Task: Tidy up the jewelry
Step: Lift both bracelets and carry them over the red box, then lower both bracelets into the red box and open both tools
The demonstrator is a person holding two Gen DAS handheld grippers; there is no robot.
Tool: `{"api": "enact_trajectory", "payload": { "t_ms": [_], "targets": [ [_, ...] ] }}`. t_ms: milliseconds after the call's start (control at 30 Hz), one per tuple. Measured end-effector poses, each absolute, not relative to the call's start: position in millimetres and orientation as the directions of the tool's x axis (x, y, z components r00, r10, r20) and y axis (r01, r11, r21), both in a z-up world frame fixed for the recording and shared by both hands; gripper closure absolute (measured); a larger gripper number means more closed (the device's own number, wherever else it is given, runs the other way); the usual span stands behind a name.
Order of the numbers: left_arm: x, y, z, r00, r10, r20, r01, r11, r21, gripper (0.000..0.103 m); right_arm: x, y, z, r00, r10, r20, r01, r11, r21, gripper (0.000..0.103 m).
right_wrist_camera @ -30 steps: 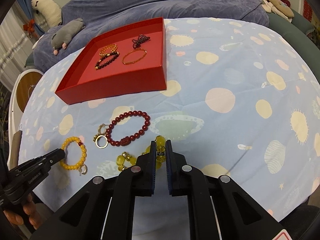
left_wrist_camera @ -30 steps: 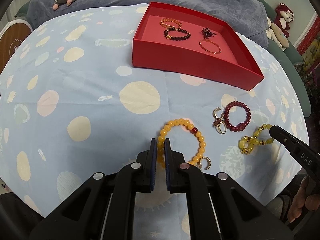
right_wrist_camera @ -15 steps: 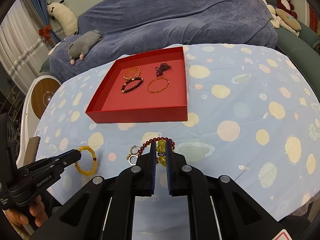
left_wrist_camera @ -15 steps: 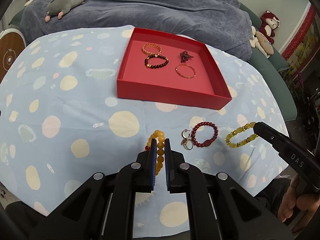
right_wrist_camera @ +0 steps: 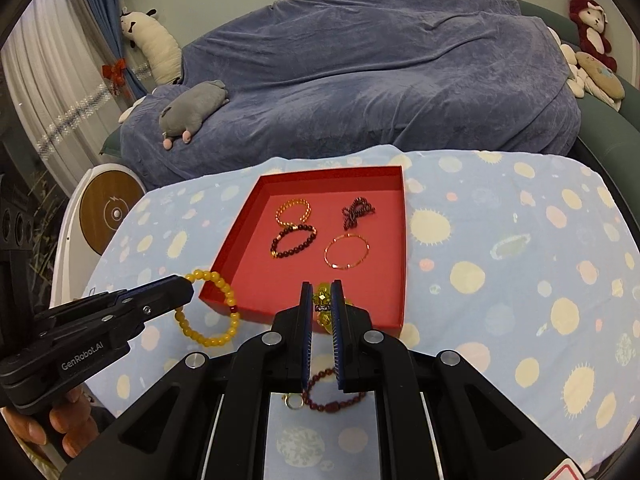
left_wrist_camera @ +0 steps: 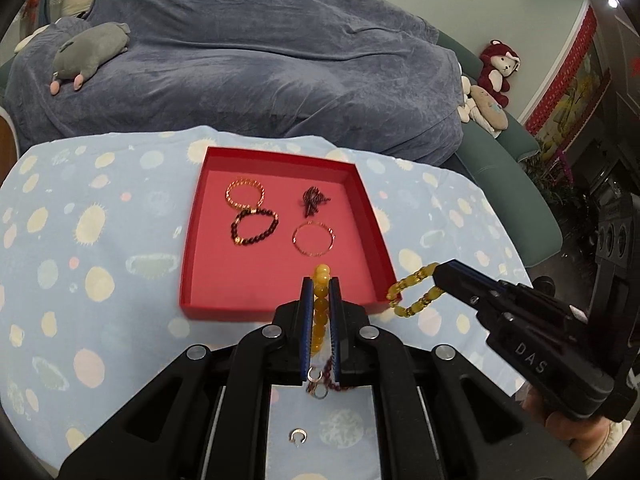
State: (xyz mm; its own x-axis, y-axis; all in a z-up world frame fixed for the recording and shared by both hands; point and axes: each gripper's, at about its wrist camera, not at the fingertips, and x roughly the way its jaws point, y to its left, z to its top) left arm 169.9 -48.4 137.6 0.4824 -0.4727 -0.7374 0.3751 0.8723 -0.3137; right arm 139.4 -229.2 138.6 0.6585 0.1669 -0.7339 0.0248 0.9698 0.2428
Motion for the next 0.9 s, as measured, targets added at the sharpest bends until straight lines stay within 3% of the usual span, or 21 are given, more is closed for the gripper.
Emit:
{"api": "enact_trajectory", "payload": {
  "t_ms": [167,400,600,900],
  "targets": [
    [209,-58,129,0.467,-0.501,-0.729,0.362,0.860,-0.359,0.096,176,-223,130,0.649,0.199,-0.735,0.013,0.962,0.272,0.094],
    [245,-57,73,0.401,-0.476,-0.782,0.294,0.876,-0.383,0.096,210,-220,81,0.582,0.244,-0.776,0.047,0.942,0.331,0.094],
    [253,-46,29,0.381,-0.373,-0.846,0.270,0.920,-0.284,0.096,219,-228,42,0.522,0.214,-0.826,0.081,0.951,0.297,0.094],
    [252,-42,5,0.433,-0.201,-0.879,0.280,0.956,-0.081,0.096,223,-231,18,0.489,0.134,-0.862,0.084,0.976,0.199,0.094]
  ]
}}
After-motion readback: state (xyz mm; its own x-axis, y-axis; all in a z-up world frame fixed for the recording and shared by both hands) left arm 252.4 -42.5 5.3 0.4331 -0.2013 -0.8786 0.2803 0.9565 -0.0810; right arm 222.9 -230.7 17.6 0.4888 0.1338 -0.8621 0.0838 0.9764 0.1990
